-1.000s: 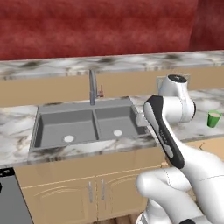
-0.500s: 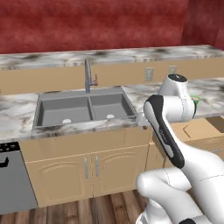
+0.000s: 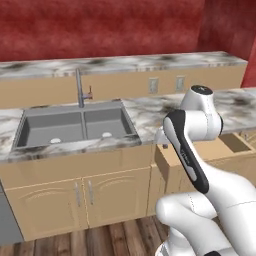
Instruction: Pick up the straw from the right drawer and put it inside the smoothie cup.
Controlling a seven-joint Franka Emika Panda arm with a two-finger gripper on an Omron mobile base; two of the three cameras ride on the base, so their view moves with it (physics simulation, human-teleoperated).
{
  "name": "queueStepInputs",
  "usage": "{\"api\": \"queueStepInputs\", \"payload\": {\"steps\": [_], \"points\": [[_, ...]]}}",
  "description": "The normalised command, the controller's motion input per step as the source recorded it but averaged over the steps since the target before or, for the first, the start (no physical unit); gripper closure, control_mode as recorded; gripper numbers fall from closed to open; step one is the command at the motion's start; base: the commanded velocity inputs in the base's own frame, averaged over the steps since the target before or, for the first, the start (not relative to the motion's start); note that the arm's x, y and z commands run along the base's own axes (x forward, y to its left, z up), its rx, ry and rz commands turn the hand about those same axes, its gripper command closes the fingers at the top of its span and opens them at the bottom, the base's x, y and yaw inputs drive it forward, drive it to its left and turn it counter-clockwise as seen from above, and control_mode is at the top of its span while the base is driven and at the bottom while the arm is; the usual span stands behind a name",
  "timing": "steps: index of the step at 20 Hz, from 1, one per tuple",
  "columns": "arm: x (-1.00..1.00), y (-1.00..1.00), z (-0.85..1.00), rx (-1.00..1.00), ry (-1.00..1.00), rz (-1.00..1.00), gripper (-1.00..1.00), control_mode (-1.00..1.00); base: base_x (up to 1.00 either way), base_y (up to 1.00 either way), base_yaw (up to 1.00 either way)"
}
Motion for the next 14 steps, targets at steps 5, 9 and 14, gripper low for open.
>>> {"api": "queueStepInputs", "payload": {"steps": [5,9,14], "points": [[0.0,0.0,0.0,0.0,0.0,0.0,-1.0,1.0,0.0,-0.78,-0.04],[0.0,0.0,0.0,0.0,0.0,0.0,-1.0,1.0,0.0,-0.76,-0.03],[0.0,0.0,0.0,0.0,0.0,0.0,-1.0,1.0,0.0,-0.68,-0.03]]}}
